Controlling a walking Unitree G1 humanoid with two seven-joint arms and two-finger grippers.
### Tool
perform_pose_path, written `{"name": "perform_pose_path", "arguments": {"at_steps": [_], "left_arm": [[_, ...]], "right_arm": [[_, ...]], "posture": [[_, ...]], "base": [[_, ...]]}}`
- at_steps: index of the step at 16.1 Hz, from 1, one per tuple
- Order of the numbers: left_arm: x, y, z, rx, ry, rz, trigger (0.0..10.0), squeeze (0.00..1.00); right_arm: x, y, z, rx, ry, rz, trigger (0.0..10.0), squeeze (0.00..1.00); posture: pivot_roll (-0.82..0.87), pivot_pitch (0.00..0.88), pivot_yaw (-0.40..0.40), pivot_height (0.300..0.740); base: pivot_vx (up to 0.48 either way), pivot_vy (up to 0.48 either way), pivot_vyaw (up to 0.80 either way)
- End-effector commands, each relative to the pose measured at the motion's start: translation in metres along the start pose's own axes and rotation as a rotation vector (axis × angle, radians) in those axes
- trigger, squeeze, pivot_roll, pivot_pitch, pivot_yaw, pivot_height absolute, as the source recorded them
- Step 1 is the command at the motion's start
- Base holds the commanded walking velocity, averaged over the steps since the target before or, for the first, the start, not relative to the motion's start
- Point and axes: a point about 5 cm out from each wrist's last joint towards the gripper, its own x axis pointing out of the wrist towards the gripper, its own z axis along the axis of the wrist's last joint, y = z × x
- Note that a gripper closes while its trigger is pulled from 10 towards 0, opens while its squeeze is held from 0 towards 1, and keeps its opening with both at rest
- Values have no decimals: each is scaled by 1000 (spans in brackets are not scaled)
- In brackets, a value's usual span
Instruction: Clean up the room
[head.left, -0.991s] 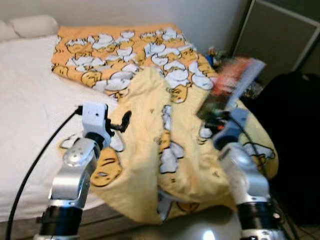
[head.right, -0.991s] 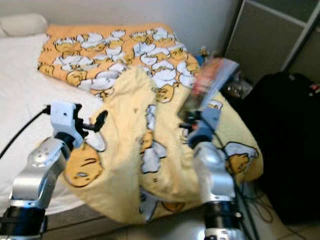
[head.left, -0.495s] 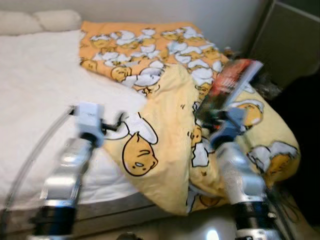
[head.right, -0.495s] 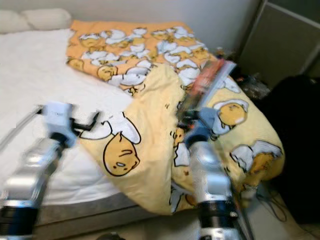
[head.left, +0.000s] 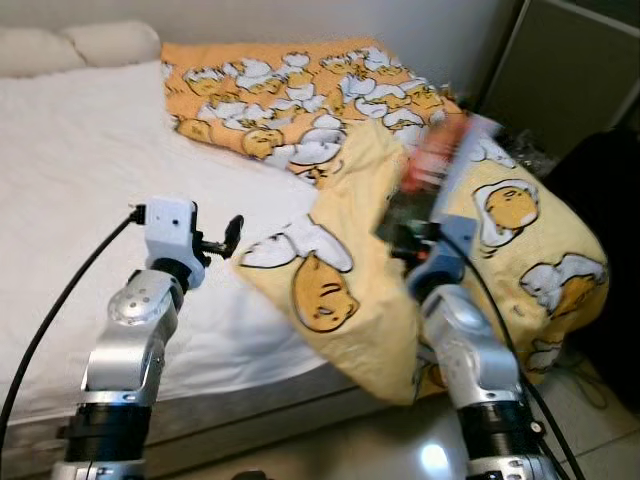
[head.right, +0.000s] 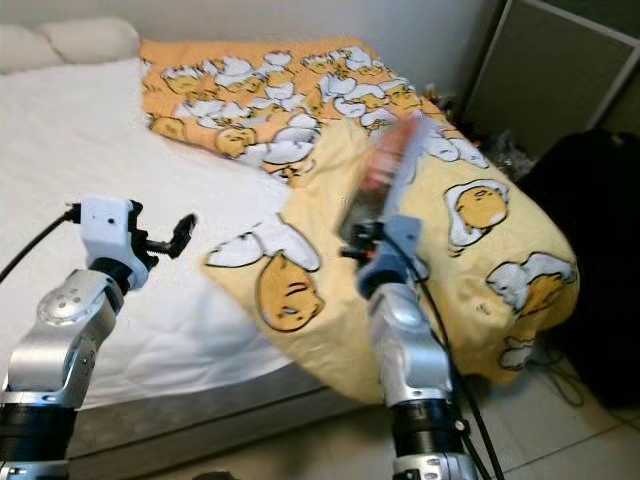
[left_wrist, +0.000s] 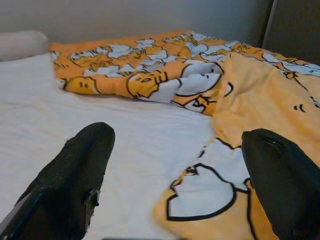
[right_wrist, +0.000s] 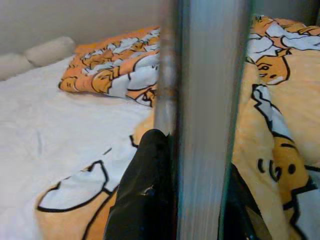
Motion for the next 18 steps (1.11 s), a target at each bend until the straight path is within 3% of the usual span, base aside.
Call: {"name": "perform_pose_path", "arguments": {"at_steps": [1,11,13,18], "left_arm": [[3,-7,1,4,-1,-24,10000,0],[3,-6,0,3,-1,-25,10000,0],[3,-7,0,3,-2,-26,10000,0],[3,-7,0,3,-2,-27,10000,0]], "right_arm": [[1,-8,14,-26,-56,-28,10000,0],[2,-8,14,-21,-46,-21,10000,0],[-1,-11,14,58,-52,-23,10000,0],[-2,-9,14,95,-44,-19,10000,0]], "posture": [[82,0,-18,740],[80,0,-15,740],[80,0,-15,740],[80,0,-15,740]], "base": [[0,360,0],[0,364,0],[0,362,0],[0,363,0]]}}
